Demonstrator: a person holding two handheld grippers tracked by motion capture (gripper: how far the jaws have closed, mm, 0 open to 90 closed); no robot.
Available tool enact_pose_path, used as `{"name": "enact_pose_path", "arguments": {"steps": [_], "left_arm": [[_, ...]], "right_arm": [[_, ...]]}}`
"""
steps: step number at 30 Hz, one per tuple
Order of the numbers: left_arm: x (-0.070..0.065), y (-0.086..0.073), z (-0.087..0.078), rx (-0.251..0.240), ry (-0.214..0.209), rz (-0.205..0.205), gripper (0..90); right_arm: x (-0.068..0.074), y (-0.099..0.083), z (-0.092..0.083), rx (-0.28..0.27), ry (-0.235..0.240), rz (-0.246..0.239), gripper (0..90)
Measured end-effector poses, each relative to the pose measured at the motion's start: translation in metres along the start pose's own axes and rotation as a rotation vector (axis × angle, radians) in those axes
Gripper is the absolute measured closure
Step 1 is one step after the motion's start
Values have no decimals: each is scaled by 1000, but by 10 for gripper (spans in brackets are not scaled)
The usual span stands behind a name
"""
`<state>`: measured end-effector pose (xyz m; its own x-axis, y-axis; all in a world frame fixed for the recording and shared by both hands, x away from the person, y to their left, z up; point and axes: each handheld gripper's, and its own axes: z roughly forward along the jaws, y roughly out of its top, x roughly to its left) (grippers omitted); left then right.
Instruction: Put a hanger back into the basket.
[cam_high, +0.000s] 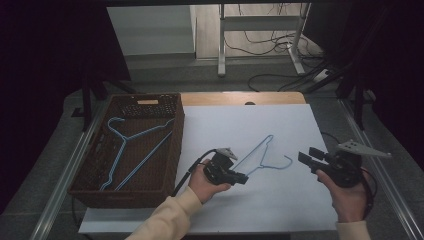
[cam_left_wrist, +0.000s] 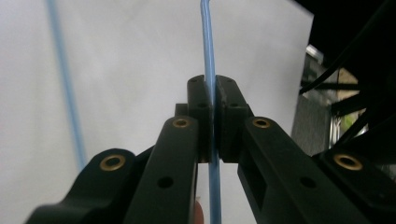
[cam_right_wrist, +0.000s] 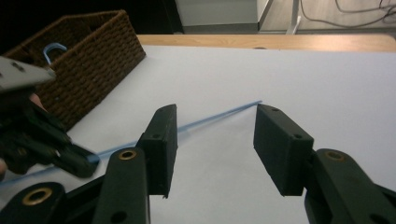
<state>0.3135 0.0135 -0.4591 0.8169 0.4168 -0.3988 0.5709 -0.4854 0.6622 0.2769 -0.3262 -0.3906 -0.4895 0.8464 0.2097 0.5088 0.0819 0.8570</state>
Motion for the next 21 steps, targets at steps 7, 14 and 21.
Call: {"name": "enact_pose_path", "arguments": {"steps": [7,14,21], "left_arm": [[-1,4,-43,-75,-13,-4,866],[-11,6,-76,-117,-26,11,866],[-11,4,-121,-182,-28,-2,866]], "right_arm": [[-7,-17,14,109,15,-26,499],[-2,-24,29,169,88,-60,446],[0,-31,39,207,104,-83,391]]}}
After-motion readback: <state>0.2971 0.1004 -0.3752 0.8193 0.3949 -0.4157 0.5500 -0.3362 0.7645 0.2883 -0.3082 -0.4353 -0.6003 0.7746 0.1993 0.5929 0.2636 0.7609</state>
